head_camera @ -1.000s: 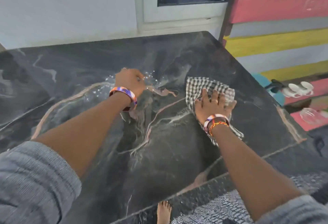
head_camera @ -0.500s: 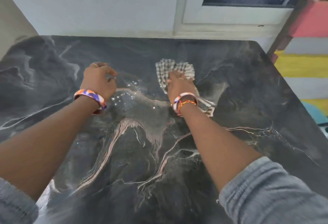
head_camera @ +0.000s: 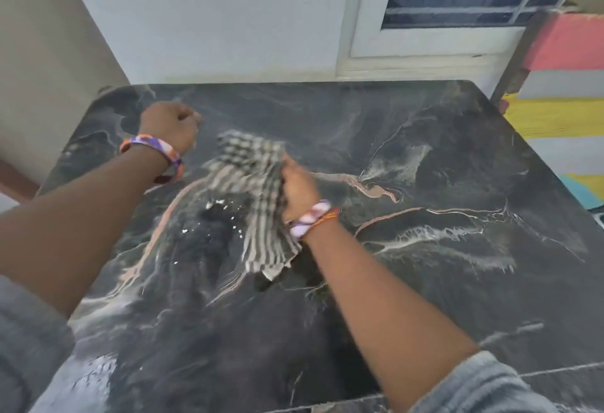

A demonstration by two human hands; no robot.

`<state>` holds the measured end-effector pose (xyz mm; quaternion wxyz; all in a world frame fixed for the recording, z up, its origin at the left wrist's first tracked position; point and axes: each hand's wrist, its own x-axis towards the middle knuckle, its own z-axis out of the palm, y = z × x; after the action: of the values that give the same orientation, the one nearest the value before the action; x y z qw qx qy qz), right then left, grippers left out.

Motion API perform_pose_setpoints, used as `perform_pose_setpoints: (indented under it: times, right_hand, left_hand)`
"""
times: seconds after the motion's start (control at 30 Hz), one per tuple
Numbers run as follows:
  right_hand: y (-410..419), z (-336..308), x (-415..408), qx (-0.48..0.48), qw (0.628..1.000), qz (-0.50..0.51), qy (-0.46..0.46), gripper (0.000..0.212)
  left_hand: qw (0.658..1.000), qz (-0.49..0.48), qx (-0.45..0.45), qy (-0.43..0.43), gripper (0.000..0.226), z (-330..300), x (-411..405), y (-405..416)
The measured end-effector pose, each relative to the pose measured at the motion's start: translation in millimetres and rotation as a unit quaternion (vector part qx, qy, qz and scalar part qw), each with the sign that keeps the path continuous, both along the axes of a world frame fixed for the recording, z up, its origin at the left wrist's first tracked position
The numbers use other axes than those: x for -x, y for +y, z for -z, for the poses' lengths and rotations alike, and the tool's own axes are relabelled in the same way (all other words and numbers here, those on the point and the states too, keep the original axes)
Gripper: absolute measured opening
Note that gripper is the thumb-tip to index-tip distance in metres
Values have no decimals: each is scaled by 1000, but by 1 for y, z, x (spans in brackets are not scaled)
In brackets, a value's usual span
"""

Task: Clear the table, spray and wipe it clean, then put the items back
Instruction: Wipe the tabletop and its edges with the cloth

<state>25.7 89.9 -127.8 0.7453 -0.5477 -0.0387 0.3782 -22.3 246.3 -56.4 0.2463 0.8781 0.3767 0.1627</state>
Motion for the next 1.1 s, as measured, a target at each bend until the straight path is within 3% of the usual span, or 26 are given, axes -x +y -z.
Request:
perform_pose_setpoints:
  times: [0.07, 0.13, 0.2, 0.27, 0.3, 0.37, 0.43, 0.5, 0.57, 0.63, 1.1]
  right_hand:
    - [-30, -10, -21, -79, 992, 56, 79, 37]
    - [-64, -21, -42, -136, 981, 118, 76, 60]
    - [-89, -28, -59, -142, 973, 168, 63, 83]
    - [-113, -37, -72, -63, 967, 248, 15, 96]
    - [-126, -42, -78, -10, 958, 284, -41, 90]
    - [-146, -44, -83, 95, 931, 318, -154, 58]
    - [-158, -31, -85, 237, 898, 261, -262, 45]
    - [-166, -9, -83, 390, 855, 97, -326, 50]
    - [-171, 12, -82, 520, 769, -73, -365, 62]
    - [-169, 23, -84, 564, 713, -112, -401, 68]
    - [-83, 37, -237, 626, 664, -61, -405, 66]
  left_hand:
    - [1000, 23, 13, 8, 31, -1, -4, -12]
    - [998, 53, 17, 26, 31, 2, -9, -26]
    - [995, 84, 18, 45, 30, 4, -16, -43]
    - [993, 106, 16, 55, 29, 4, -24, -58]
    - [992, 116, 17, 54, 29, 4, -29, -66]
    - [990, 131, 22, 51, 28, 5, -40, -81]
    - [988, 141, 31, 54, 26, 6, -51, -94]
    - [987, 149, 35, 57, 26, 10, -63, -106]
    - [984, 160, 31, 69, 28, 14, -73, -114]
    - [984, 162, 22, 72, 28, 20, -81, -114]
    - [989, 130, -14, 63, 25, 71, -163, -14]
